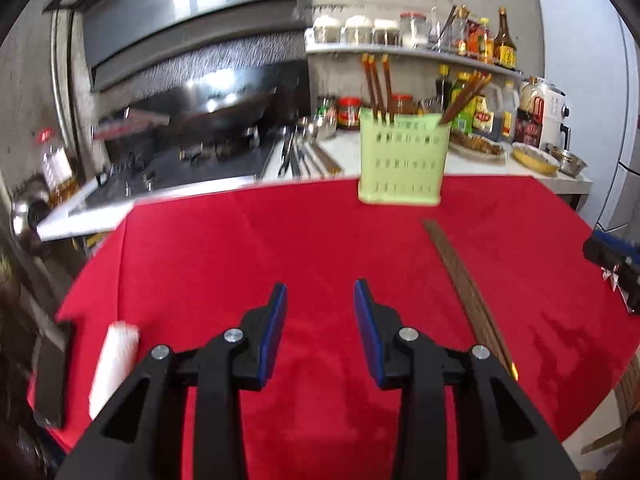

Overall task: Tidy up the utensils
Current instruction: 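Move both open grippers back over the remaining chopsticks, then lower both grippers onto single chopsticks and close them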

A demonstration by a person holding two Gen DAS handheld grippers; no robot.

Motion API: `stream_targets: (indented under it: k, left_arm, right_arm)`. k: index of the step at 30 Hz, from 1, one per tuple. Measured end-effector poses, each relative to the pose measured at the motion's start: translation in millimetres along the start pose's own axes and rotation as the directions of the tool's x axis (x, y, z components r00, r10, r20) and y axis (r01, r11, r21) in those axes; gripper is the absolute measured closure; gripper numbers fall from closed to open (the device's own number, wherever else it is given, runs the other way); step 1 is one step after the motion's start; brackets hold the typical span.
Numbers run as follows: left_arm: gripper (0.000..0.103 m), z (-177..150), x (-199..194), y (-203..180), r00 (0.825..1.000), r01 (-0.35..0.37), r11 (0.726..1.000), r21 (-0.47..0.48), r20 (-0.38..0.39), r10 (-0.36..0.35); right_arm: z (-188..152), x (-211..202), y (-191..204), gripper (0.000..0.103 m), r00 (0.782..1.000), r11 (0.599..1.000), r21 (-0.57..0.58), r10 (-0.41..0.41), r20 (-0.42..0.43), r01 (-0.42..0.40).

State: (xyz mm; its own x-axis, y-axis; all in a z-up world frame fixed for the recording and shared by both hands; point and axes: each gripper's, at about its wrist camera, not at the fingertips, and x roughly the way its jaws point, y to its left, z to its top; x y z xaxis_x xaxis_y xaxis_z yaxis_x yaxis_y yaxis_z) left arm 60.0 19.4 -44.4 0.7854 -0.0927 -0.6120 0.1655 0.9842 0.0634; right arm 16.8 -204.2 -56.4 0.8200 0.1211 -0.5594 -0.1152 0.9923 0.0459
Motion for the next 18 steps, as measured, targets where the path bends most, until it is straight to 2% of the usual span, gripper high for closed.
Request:
stream_targets:
  k: [7,10,14,18]
  left_arm:
    - [0.068,-35.8,16.9,-2.7,0.994,0.046,0.998,-0.043,-0.094,-0.050]
    - [0.060,-39.6,20.0,-5.7,0.994,0.046,0.999,-0.029,-0.102,-0.049]
    - [0.060,-34.7,22.2,-7.0,0.994,0.047,0.999,-0.026,-0.100,-0.050]
    - [0.060,-30.7,25.3,-6.0,0.994,0.040,0.999,-0.032,-0.099,-0.043]
  right_arm:
    - [-36.7,18.7,20.9,0.075,0.993,0.998,0.008,0.058,-0.107,-0.057]
    - [-45.4,27.4,31.4,0.076,0.986,0.996,-0.003,0.089,-0.142,-0.091]
    - [-44.4,41.8,37.8,0.076,0.982,0.996,-0.011,0.083,-0.171,-0.086]
    - [-41.0,55.0,37.5,0.089,0.979,0.997,-0.006,0.081,-0.186,-0.083]
